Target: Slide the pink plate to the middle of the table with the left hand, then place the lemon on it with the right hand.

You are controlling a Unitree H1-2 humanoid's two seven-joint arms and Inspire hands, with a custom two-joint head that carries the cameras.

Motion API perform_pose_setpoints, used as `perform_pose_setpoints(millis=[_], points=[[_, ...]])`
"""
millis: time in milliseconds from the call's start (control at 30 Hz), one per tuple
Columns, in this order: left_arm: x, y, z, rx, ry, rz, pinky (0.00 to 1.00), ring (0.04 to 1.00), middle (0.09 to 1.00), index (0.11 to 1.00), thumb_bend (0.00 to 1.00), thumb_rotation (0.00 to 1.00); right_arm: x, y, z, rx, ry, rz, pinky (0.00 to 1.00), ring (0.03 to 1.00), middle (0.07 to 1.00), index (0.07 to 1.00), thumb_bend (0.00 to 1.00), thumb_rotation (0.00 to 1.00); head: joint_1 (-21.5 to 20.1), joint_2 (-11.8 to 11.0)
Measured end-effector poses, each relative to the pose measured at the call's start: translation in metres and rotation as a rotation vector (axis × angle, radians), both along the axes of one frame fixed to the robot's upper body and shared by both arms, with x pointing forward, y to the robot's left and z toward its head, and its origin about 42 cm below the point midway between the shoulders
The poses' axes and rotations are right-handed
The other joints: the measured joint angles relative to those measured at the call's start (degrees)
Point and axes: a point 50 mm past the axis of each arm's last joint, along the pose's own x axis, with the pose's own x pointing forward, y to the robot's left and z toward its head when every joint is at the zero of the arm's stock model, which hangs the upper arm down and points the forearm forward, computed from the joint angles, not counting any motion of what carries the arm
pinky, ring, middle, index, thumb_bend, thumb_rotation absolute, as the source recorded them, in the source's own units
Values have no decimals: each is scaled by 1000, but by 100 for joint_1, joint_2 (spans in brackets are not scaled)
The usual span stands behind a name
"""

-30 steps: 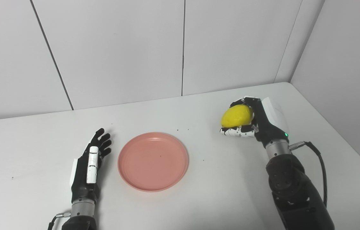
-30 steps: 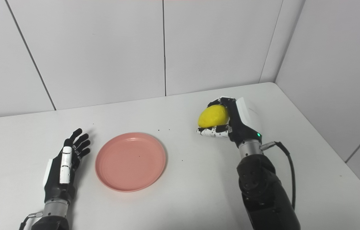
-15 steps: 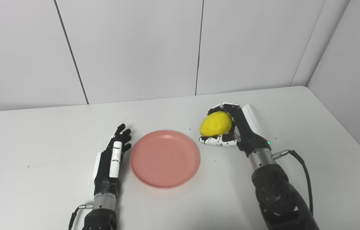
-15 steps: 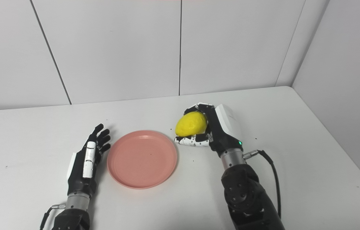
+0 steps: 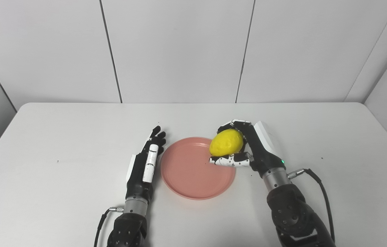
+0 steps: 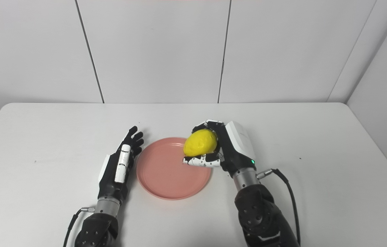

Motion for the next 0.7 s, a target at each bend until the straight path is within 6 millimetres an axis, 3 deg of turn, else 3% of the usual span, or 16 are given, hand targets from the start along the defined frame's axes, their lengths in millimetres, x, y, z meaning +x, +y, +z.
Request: perform_pose_setpoints(millis=[100, 300, 333, 700], points=[[0, 0, 0, -1, 1, 3, 937, 920, 918, 913, 534, 1000, 0, 6, 0, -10, 0, 18, 152, 443, 418, 515, 514, 0, 52, -9], [0, -1, -3, -2, 11, 6, 948, 929, 926, 923, 544, 1000, 6, 20, 0, -11, 10, 55, 223, 446, 432, 516, 514, 0, 62, -9], [0, -1, -3, -2, 11, 7, 949, 928, 926, 923, 543, 1000, 7, 23, -2, -10, 17, 61, 237, 401, 453, 528, 510, 0, 62, -9], [0, 0, -4, 6, 2, 46, 911, 903, 900, 892, 551, 1000, 22, 41, -34, -52, 94, 142, 227, 446, 424, 526, 512, 0, 53, 9]])
